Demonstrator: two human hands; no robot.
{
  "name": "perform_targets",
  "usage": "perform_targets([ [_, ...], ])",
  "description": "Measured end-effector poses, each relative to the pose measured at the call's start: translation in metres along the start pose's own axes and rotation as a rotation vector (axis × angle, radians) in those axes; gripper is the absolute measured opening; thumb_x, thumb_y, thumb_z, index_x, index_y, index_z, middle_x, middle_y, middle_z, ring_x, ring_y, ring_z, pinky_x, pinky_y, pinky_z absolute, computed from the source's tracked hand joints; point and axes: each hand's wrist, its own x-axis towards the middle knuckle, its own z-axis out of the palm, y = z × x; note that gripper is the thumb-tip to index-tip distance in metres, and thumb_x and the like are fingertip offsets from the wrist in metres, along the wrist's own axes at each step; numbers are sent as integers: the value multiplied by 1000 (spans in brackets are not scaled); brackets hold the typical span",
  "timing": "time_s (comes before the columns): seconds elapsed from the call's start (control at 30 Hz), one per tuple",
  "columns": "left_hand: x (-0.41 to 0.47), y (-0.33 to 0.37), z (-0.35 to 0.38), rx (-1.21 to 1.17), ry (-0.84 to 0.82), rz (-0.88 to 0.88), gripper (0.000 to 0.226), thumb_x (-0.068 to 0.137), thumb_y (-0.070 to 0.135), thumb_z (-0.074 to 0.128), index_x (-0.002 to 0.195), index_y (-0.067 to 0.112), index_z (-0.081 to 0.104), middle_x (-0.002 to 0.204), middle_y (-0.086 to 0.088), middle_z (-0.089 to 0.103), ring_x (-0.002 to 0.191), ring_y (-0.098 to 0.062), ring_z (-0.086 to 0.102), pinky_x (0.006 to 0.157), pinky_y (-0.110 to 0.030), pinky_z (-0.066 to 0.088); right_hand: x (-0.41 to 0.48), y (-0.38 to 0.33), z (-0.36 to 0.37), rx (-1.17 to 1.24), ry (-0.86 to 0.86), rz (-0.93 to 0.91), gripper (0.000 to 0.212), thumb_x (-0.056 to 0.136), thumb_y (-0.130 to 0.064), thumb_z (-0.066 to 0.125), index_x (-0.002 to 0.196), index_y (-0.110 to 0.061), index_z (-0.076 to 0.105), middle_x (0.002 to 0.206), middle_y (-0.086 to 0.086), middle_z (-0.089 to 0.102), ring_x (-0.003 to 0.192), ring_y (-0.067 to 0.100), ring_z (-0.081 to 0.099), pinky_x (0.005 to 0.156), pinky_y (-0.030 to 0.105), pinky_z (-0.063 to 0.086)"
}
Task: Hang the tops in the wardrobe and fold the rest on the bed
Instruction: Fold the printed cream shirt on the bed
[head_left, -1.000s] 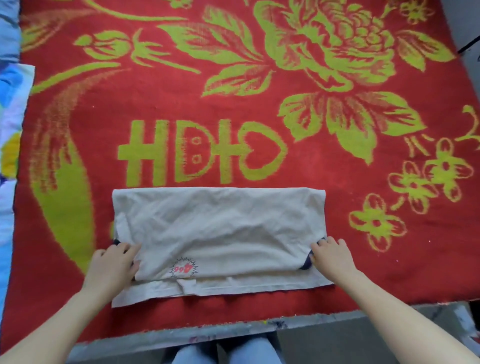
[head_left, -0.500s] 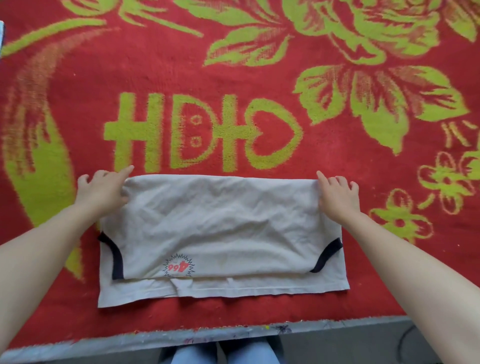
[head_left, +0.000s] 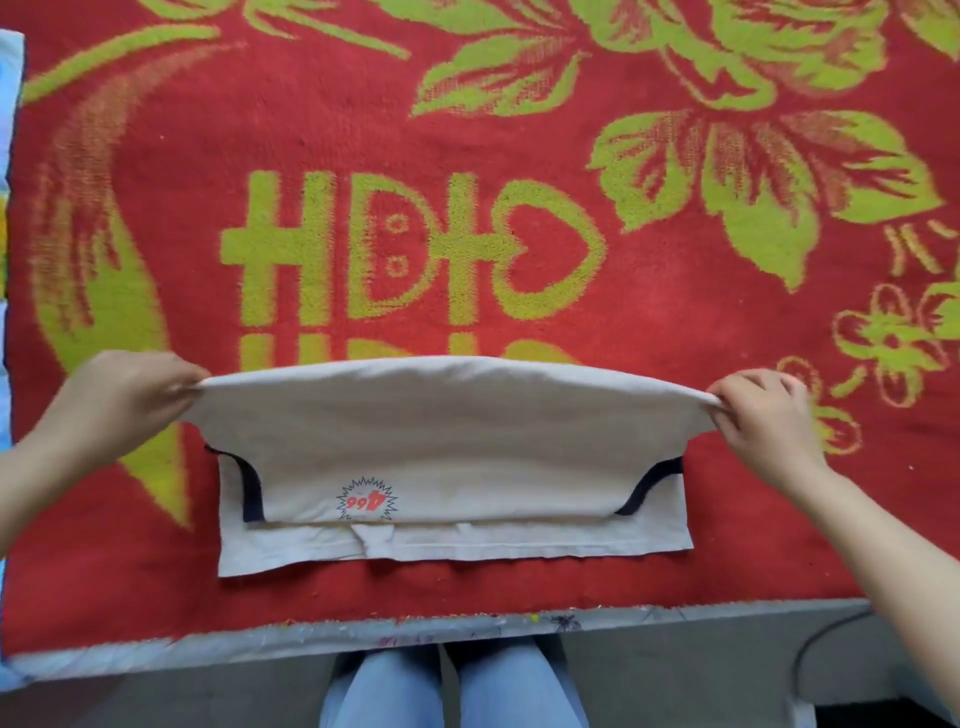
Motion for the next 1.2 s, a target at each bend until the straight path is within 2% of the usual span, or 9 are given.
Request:
perform_targets([
  [0.13,-86,-6,42,32,-72,-7,27,83,20,38,92,25,62,81,-13,58,62,-30,54,51,-41,43,-83,0,3,-84,116,-249,10,82,-8,41,84,-17,45,68,4,63,80,25,47,72,38,33],
  [0.3,-143,59,77,170,-212,-52,36,56,7,55,88,22,51,75,-8,52,59,-31,53,54,-38,35,-156,-15,44,-218,-473,-184,18,65,-31,61,71,-14,58,74,6,64,71,30,63,61,42,46],
  [0.4,-151,82,93,155,-275,-266,29,58,13,52,84,6,63,74,-17,55,60,-34,54,56,-43,38,-160,-32,54,-104,-525,128,31,79,-37,54,69,-10,66,78,8,65,72,33,63,58,40,46],
  [0.47,-144,106,89,88,-221,-393,40,67,21,32,80,1,64,80,-21,57,69,-36,53,60,-45,37,-148,-48,54,62,-445,519,24,87,-25,59,102,-7,66,108,13,61,100,36,55,76,45,44],
  [0.6,-114,147,91,67,-207,-329,56,71,28,34,115,7,60,117,-28,56,103,-43,54,72,-55,47,-122,-62,77,623,-377,1064,75,79,-23,68,143,-8,30,142,16,38,129,36,39,104,48,37],
  [0.8,-100,165,124,11,-466,-329,82,39,21,90,116,7,65,118,-34,56,102,-52,57,67,-60,49,-99,-77,60,786,-216,1341,4,77,-4,60,76,-1,57,75,12,52,72,24,47,58,31,33],
  [0.93,-96,168,121,-38,-366,-347,80,36,19,91,111,6,68,114,-33,59,98,-51,60,67,-58,51,-77,-119,5,584,-105,1085,30,72,-19,53,53,-16,30,52,1,30,57,23,29,67,33,24],
  [1.03,-107,167,115,-119,-240,-278,69,61,29,80,124,7,60,126,-27,55,109,-44,57,78,-54,53,-58,-199,-24,516,-94,730,18,71,-30,50,58,-23,41,58,-1,46,68,24,43,73,33,22],
  [1.2,-125,163,92,-744,114,-676,43,97,11,45,139,7,41,144,-13,42,133,-28,37,107,-39,30,-35,-371,-12,509,-23,206,14,60,-32,48,59,-23,59,57,-8,58,67,19,59,69,31,29],
])
